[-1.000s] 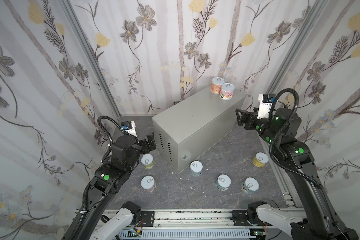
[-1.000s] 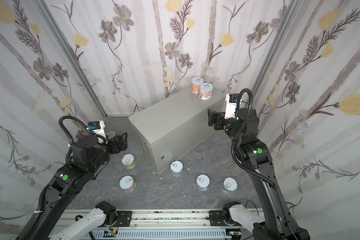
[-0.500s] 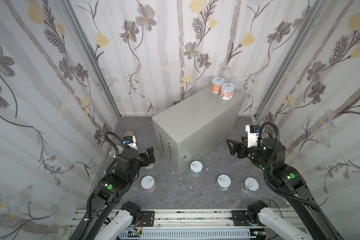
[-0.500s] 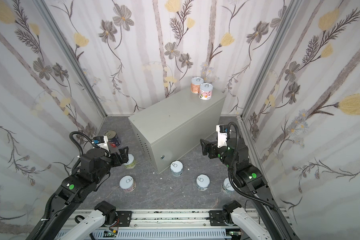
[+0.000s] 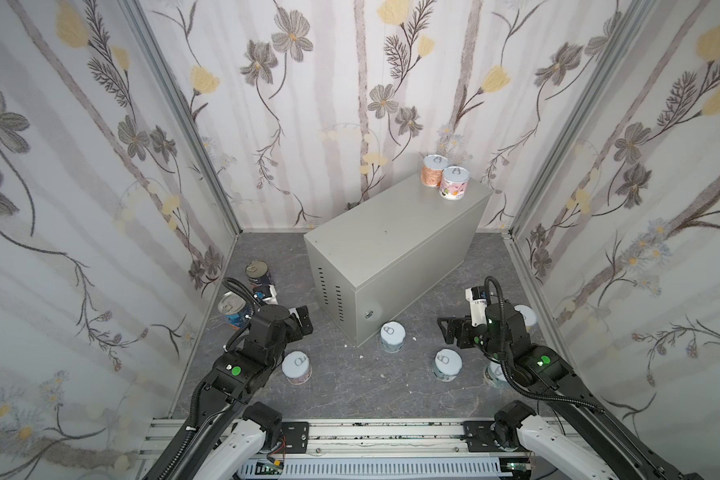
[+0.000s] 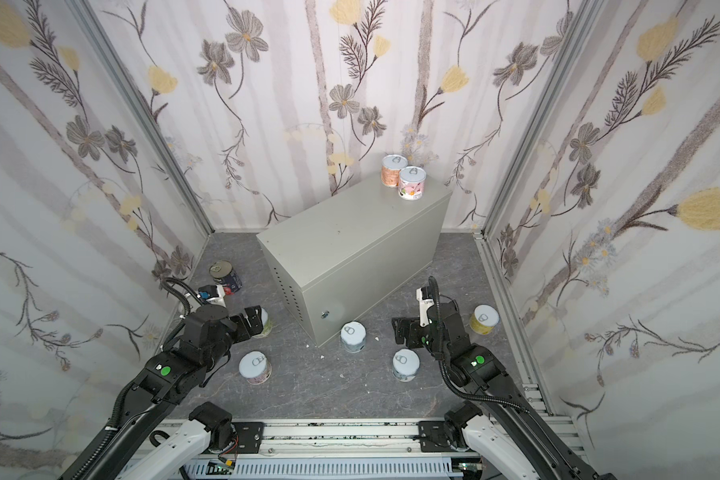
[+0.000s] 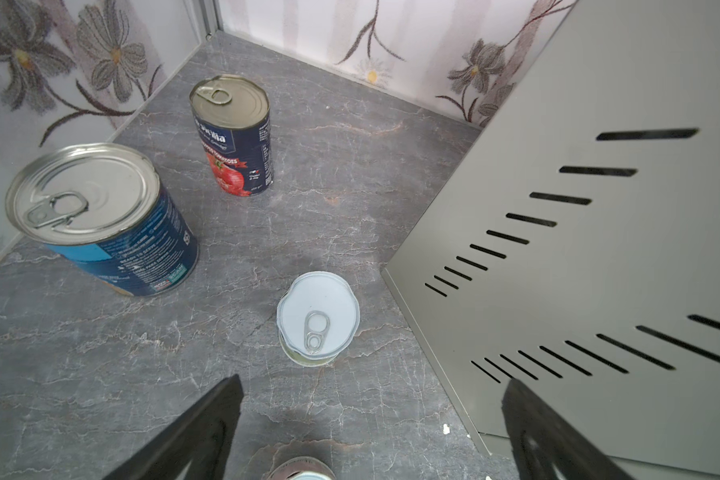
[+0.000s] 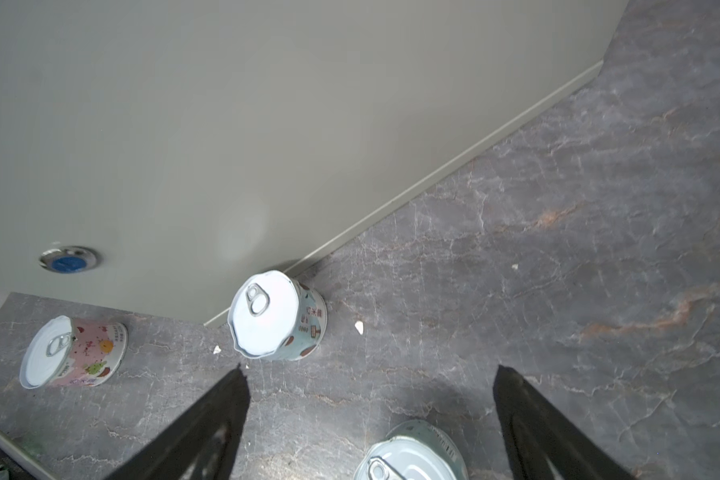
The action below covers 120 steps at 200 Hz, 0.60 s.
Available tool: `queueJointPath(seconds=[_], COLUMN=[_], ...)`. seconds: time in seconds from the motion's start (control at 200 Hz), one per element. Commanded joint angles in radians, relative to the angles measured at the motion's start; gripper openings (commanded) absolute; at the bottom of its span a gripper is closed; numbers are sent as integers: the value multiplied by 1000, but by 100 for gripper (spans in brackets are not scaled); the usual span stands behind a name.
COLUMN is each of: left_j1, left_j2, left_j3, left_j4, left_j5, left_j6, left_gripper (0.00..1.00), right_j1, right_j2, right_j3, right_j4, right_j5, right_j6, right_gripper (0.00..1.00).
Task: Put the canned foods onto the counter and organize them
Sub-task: 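Lower the right gripper onto the white-lidded can nearest the robot and close it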
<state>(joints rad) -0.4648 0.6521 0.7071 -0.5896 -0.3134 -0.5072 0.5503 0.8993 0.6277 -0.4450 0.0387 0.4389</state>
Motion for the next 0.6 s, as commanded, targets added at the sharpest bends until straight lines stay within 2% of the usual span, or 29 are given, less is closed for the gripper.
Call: queueJointPath(seconds=[0.0, 0.055, 0.595], left_j1=[0, -1, -2], left_j2=[-8, -12, -33], left_j3=[-11, -13, -111], left_j4=[56, 64, 193], left_j5=[-32, -34, -40], left_j6=[-40, -45, -92], left_gripper=[100, 100, 100], right_j1=[48, 66, 204], right_j2=[23, 32, 9], right_j3=[-22, -30, -226], right_j4=[0, -12, 6], right_j5=[101, 127, 233], right_j6=[101, 136, 420], right_gripper=[95, 100, 100])
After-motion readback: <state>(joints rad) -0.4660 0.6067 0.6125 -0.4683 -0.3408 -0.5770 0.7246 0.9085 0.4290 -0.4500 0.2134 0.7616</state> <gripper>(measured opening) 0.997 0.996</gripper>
